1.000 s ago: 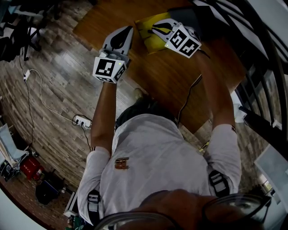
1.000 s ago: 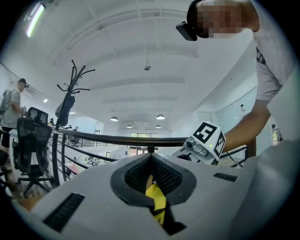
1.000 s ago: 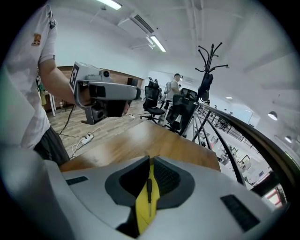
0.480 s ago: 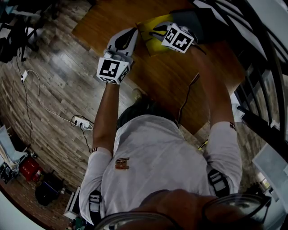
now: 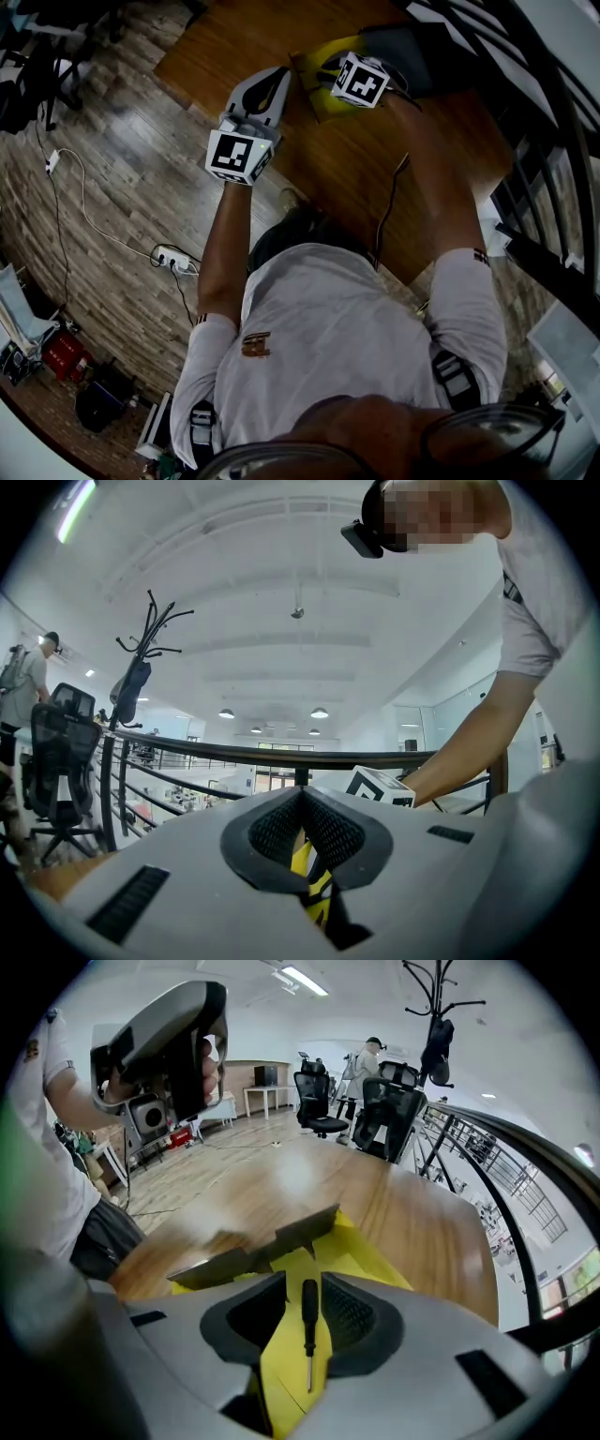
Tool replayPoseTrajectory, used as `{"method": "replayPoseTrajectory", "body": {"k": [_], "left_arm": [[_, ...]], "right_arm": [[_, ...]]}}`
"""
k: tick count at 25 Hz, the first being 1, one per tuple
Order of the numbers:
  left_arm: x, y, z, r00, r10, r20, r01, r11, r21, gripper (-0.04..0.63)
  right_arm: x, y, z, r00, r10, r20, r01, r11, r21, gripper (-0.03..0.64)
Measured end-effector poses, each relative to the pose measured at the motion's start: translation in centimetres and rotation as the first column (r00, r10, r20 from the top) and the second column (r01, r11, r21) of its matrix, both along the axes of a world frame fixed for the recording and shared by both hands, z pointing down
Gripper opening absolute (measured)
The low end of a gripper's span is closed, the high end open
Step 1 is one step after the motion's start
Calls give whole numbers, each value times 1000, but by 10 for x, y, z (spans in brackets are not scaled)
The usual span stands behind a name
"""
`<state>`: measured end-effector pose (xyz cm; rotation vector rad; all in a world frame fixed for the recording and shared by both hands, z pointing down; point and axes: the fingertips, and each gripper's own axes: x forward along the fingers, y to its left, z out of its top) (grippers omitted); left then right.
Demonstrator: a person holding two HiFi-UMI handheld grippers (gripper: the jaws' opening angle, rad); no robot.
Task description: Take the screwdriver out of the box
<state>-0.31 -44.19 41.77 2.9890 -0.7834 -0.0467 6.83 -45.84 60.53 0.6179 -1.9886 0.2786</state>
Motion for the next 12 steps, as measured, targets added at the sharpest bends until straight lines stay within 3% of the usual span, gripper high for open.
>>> {"method": "replayPoseTrajectory", "body": {"k": [12], "left_arm": [[-11, -1, 6, 1000, 1, 1, -1, 1000, -4, 19]], "right_arm": [[3, -5, 36, 998, 14, -54, -19, 996, -90, 121]]}}
